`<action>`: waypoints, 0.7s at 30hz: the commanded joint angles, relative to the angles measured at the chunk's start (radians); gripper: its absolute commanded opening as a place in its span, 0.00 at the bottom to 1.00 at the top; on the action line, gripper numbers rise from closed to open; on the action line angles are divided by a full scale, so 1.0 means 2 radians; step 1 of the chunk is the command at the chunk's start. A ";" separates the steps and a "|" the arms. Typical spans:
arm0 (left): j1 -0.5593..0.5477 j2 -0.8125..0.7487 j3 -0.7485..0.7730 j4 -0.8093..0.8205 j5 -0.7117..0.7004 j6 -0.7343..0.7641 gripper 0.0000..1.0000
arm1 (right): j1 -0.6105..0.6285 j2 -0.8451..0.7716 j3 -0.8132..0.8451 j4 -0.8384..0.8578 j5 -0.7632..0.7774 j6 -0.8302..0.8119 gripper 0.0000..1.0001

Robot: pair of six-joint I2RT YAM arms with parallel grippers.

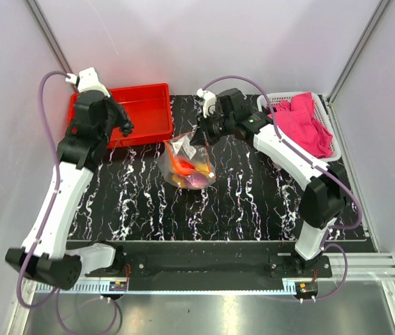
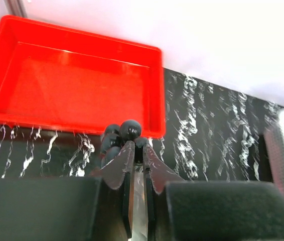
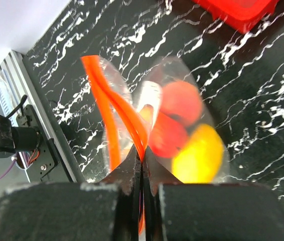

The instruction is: Open the zip-top bag and remove the fake food

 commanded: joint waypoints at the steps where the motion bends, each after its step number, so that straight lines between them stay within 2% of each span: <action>1: 0.028 0.068 0.011 0.102 0.033 0.009 0.09 | -0.006 -0.035 -0.011 0.024 0.007 -0.014 0.00; 8: 0.068 0.223 0.093 0.129 0.083 -0.004 0.08 | -0.008 -0.033 -0.010 0.026 0.002 -0.017 0.00; 13: 0.071 0.346 0.181 0.121 0.113 0.006 0.12 | -0.014 -0.030 -0.015 0.025 0.010 -0.023 0.00; 17: 0.074 0.411 0.227 0.110 0.155 -0.001 0.12 | -0.022 -0.027 -0.017 0.026 0.009 -0.024 0.00; 20: 0.076 0.432 0.230 0.088 0.135 -0.011 0.16 | -0.027 -0.019 -0.015 0.027 0.005 -0.025 0.00; 21: 0.079 0.433 0.224 0.084 0.124 -0.018 0.22 | -0.028 -0.016 -0.014 0.026 0.001 -0.024 0.00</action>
